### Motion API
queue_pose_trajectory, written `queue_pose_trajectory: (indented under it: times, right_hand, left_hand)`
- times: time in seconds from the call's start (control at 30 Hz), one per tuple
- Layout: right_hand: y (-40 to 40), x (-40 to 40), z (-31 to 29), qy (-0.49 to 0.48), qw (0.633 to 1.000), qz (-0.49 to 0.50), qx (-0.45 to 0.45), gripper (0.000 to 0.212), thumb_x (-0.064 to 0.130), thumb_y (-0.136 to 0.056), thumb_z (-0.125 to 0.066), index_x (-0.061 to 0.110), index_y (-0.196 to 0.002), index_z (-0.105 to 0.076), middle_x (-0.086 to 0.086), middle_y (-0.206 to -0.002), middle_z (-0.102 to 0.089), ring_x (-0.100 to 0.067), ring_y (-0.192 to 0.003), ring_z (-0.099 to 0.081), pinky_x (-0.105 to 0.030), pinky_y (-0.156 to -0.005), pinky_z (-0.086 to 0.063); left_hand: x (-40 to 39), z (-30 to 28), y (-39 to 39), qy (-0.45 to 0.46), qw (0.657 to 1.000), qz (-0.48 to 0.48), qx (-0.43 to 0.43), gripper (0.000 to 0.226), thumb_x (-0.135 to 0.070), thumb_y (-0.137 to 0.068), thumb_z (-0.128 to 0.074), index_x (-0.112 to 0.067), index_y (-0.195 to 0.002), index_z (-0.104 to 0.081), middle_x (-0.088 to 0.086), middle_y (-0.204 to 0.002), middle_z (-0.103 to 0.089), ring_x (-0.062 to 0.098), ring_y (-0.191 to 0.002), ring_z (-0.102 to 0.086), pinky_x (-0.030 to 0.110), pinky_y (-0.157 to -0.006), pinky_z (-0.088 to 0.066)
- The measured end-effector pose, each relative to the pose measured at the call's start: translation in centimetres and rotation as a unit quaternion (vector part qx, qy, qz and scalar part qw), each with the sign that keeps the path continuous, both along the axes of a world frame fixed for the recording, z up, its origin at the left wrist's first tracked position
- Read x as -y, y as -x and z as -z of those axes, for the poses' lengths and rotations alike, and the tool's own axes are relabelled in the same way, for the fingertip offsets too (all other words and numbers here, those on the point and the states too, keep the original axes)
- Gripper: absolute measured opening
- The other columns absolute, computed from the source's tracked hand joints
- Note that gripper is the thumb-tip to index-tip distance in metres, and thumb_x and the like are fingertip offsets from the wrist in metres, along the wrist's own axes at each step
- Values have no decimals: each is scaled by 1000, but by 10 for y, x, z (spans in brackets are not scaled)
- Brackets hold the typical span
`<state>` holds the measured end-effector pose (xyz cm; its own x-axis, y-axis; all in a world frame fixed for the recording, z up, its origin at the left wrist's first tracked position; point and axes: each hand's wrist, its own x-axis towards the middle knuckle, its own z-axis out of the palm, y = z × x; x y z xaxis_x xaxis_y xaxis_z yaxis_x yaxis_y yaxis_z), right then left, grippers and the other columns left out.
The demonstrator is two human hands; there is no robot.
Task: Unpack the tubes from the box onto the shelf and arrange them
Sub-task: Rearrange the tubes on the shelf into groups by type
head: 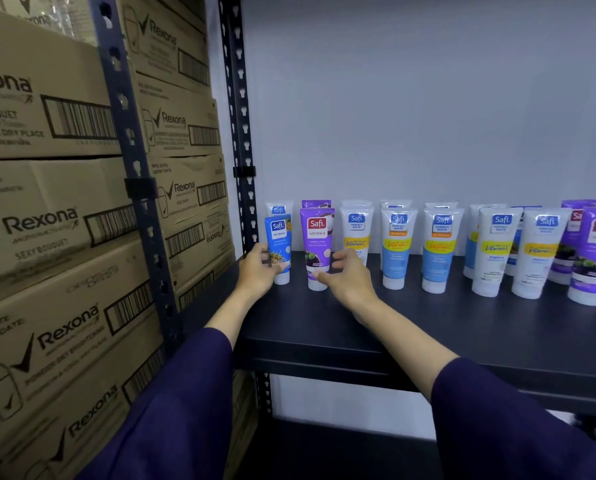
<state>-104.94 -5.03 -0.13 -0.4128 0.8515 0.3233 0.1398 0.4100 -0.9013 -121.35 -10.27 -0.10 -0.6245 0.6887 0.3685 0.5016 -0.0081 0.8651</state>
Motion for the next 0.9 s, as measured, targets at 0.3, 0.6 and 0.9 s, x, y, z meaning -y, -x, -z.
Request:
queue_pose_trajectory:
  times: [0.3,0.6,0.9]
  right_hand:
    - [27,-21,9,-58,995,-3,83,44,18,-83,-72,3,-120,-53,-11,-121,-62,-23,-111,-58,-21,-82,-42]
    - [37,-31,14,-102,989,18,102,46,24,-82,-72,4,-120,-54,-10,-119,-63,-22,-111,-59,-22,-81,-43]
    - [38,-32,14,-79,994,0,72,50,24,-82,-72,5,-124,-50,-10,-121,-61,-23,-110,-59,-25,-84,-47]
  left_hand:
    - [1,1,25,16,999,35,3,36,-1,-89,-60,-3,-123,-50,6,-111,-57,16,-97,-56,25,-82,-43]
    - [-5,11,36,2,995,91,43,32,-1,-92,-55,-8,-123,-49,10,-117,-58,22,-106,-58,38,-97,-46]
    - [-2,14,32,9,995,98,18,40,-5,-86,-67,-8,-123,-51,1,-109,-59,16,-99,-60,24,-86,-45]
